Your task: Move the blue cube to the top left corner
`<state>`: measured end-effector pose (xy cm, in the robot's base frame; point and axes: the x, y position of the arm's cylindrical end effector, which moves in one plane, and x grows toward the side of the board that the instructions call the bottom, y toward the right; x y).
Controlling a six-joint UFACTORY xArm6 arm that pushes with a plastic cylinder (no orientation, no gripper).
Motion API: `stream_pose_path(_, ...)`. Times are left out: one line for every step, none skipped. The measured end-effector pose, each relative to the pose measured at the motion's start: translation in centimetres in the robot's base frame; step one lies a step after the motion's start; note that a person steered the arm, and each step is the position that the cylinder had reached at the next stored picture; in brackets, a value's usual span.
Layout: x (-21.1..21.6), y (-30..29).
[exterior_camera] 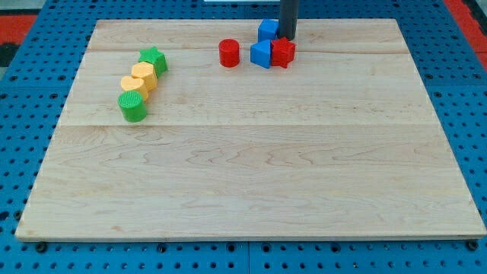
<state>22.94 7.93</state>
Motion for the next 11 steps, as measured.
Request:
stream_pose_path(-2.1,4.9)
stream_pose_path(-2.7,5.2)
stream_pose_path(-2.7,2.8)
stream_pose_path(-2.7,0.0)
stream_pose_path(-2.2,-4.9)
stream_pose_path(-2.5,-0.2)
stream_pose_path(0.5,-1.9)
stream_pose_path(0.9,-10.4)
stream_pose_path(0.9,-17.7)
stream_pose_path(0.7,-22.9)
stream_pose_path(0.7,-27.1)
